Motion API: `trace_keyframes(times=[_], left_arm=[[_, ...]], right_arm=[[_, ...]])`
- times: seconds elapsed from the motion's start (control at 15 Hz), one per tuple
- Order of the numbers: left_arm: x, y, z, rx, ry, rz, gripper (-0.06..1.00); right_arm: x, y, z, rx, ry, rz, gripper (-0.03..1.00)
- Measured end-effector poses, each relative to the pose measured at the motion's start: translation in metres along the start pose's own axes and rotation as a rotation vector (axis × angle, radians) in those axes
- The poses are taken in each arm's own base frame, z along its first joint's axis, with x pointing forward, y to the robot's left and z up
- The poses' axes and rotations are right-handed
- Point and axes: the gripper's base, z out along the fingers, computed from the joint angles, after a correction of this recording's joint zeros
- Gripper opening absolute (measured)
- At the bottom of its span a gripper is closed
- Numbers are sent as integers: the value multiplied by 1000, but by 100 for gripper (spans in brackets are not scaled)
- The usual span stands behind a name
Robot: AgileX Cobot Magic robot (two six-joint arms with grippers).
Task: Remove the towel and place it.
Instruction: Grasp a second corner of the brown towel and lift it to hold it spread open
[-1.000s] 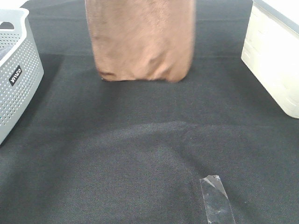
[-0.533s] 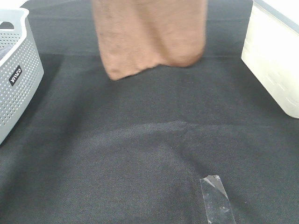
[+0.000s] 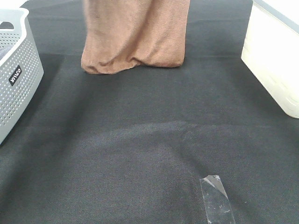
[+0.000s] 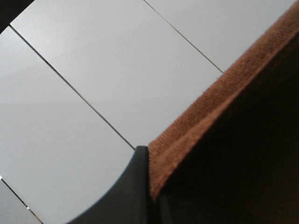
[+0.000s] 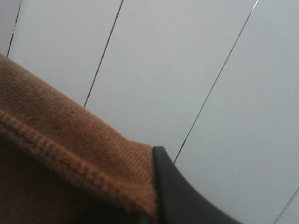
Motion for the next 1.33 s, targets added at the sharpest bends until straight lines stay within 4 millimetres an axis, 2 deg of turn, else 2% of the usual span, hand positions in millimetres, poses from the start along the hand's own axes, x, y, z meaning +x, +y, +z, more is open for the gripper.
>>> trace_keyframes(times=[0.27, 0.53, 0.87, 1.13, 1.33], left_arm=[[5, -3, 0, 28, 52, 5, 0], [-6, 2, 0, -27, -71, 58, 0], [-11, 4, -1, -49, -116, 122, 0], [-8, 15, -1, -76, -118, 157, 0], [-6, 15, -1, -67, -98, 156, 0]], right_arm=[[1, -4, 0, 8, -4, 4, 0], [-4, -16, 0, 46, -109, 47, 0], [-5, -18, 0, 53, -127, 54, 0], [-5, -18, 0, 53, -126, 55, 0], [-4, -18, 0, 51, -119, 56, 0]])
